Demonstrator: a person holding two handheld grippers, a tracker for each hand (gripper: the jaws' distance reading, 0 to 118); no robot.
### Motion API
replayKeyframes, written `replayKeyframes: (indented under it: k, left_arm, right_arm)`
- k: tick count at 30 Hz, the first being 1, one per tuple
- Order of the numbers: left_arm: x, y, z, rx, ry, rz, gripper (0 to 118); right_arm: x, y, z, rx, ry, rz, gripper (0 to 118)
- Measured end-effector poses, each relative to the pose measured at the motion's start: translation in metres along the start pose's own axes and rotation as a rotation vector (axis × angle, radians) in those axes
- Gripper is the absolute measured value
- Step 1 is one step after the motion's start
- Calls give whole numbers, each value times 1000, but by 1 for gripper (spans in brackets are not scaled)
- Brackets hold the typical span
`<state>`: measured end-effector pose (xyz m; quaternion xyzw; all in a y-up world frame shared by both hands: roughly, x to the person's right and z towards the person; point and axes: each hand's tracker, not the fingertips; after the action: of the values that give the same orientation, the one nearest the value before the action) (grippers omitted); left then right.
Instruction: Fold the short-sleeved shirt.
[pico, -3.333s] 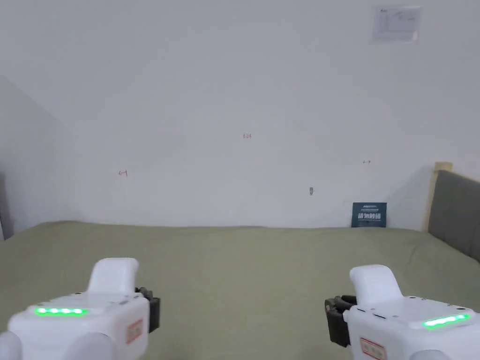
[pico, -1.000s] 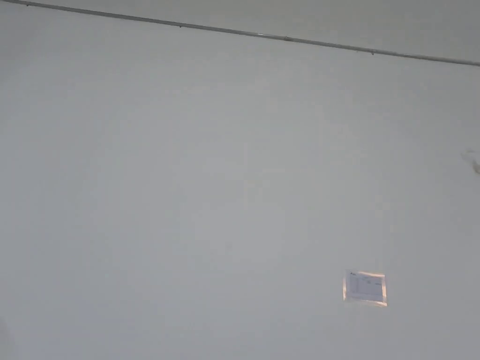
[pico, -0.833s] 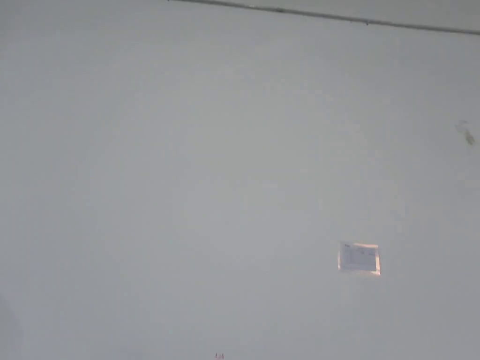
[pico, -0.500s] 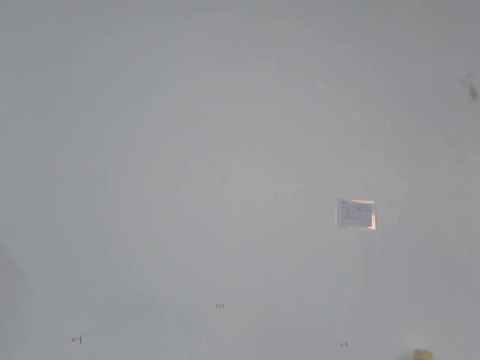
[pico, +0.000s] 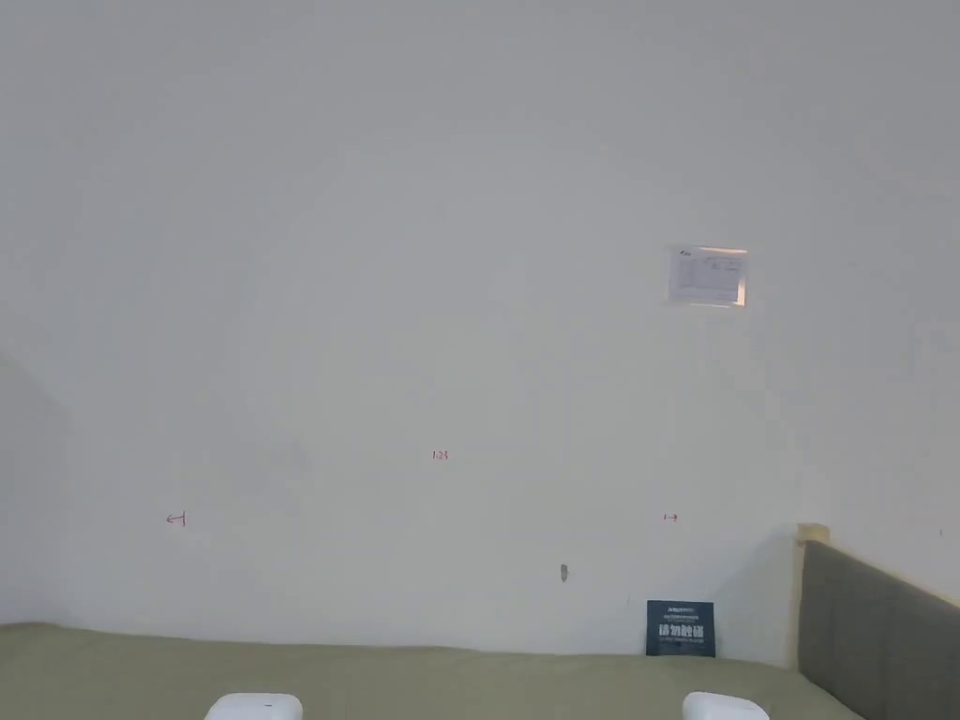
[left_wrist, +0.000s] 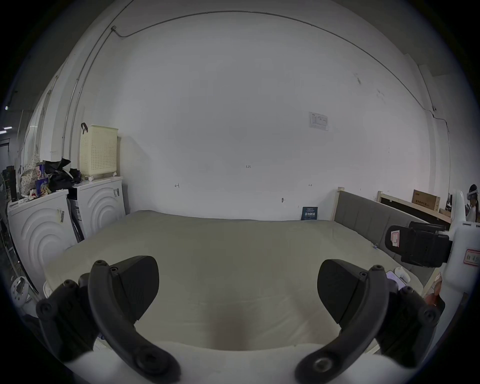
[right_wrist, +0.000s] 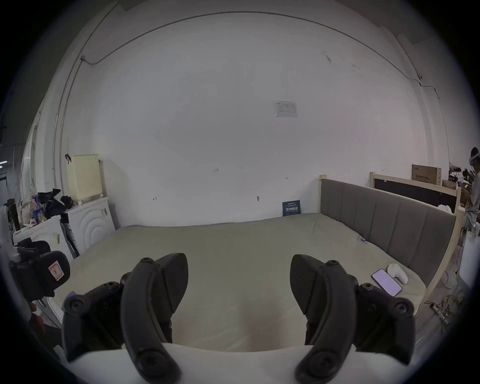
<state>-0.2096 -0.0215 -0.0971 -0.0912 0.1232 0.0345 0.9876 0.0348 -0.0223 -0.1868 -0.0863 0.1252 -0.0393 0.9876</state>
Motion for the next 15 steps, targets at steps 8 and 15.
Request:
replayKeyframes:
  k: [8, 15]
  left_arm:
    - [-3, 1, -2, -8, 2, 3, 118]
    - [-1, -4, -6, -49, -14, 18, 118]
  right_arm:
    - [-10, 0, 0, -37, -16, 22, 85]
    - [-19, -6, -5, -104, 65, -2, 84]
